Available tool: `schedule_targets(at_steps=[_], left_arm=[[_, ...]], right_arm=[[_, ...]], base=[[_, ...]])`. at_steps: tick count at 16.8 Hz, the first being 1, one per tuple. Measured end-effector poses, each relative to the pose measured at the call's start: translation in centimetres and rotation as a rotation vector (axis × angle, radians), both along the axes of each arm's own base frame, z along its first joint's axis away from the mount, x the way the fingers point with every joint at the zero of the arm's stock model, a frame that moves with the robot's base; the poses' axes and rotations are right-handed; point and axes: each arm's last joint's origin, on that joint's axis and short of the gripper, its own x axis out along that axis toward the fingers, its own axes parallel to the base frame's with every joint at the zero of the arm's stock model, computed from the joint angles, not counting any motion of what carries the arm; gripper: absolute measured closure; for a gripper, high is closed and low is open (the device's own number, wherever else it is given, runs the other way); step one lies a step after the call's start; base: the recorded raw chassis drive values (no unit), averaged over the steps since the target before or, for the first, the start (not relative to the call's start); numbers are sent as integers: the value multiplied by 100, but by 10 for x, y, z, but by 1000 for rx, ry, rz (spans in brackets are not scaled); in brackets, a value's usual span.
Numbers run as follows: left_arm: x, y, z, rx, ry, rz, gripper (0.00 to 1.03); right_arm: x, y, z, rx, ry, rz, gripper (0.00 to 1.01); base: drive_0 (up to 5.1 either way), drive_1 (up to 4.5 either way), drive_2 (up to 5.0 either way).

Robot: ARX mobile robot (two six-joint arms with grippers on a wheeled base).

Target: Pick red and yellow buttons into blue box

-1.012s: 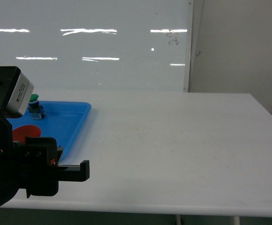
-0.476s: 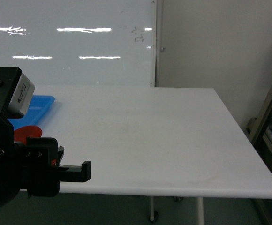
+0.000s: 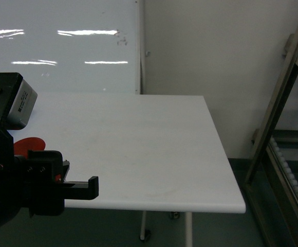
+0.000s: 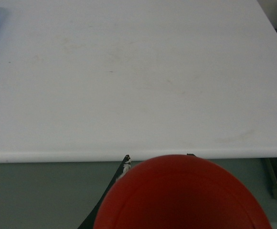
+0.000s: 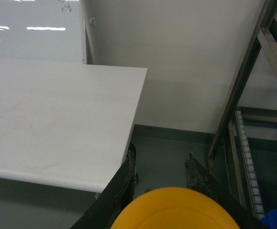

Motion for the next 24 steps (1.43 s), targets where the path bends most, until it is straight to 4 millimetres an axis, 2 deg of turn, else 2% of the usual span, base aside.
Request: schedule_targets(at_steps=[9, 24], left_arm=[[0, 0, 0, 2, 3, 0, 78], [0, 0, 0, 2, 3, 0, 78]], right_arm=[[0, 0, 0, 0, 1, 0, 72], [0, 0, 0, 0, 0, 0, 72]], base=[[484, -248, -248], [458, -394, -72]])
